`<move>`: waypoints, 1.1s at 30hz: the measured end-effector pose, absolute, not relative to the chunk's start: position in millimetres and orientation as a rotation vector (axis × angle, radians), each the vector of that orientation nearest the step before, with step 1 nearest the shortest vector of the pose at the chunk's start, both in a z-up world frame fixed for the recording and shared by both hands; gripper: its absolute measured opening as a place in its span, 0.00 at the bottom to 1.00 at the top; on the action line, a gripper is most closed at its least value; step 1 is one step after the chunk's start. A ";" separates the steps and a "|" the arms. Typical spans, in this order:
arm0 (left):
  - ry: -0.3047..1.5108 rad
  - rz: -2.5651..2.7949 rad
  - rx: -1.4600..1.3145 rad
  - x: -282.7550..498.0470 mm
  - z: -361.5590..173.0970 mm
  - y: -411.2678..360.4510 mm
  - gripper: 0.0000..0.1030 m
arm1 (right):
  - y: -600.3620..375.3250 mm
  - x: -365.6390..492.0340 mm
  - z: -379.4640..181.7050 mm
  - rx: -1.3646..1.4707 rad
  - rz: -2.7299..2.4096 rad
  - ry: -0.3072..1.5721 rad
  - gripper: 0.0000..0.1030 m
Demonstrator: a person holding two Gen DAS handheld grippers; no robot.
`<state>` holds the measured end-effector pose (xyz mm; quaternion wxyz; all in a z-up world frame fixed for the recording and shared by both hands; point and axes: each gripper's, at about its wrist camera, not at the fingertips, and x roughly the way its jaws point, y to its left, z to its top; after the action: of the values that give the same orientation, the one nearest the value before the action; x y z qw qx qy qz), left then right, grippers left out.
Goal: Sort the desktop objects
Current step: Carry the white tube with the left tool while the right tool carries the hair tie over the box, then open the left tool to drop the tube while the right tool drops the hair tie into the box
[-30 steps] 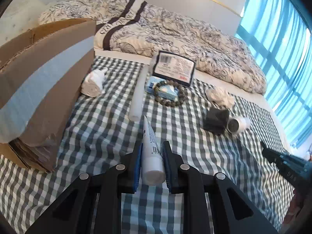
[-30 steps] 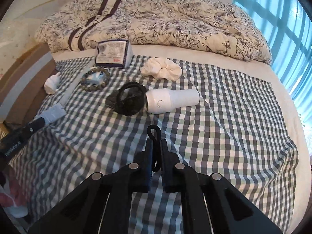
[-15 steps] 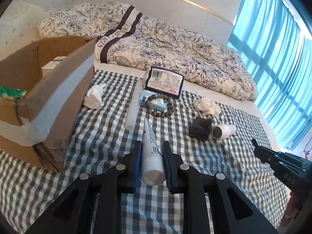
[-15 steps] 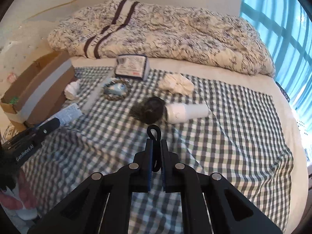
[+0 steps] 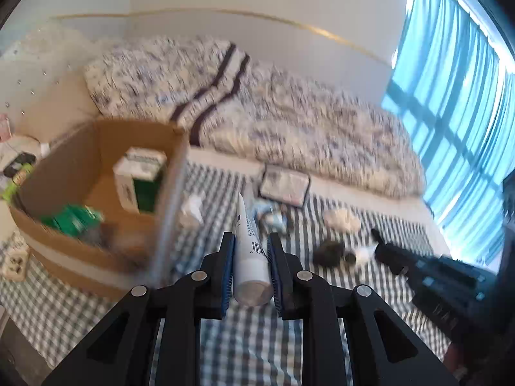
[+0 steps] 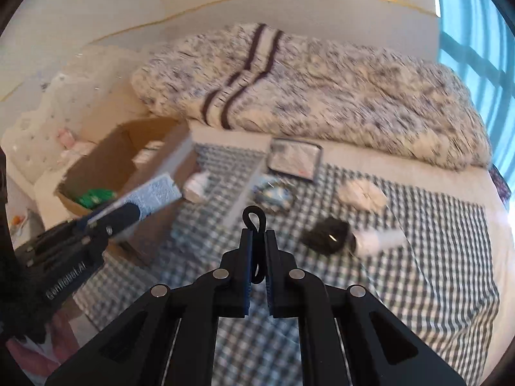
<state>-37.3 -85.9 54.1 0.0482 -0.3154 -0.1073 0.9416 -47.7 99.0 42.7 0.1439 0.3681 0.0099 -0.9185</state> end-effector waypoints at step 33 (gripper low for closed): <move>-0.469 3.174 -1.144 -72.4 28.0 -242.6 0.87 | -74.7 -139.1 42.8 0.997 -2.318 -0.156 0.67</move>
<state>-72.4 -242.6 28.0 -0.1318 -0.3328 -0.1365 0.9237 -139.1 -74.7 42.8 0.3021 0.3760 -0.0587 -0.8740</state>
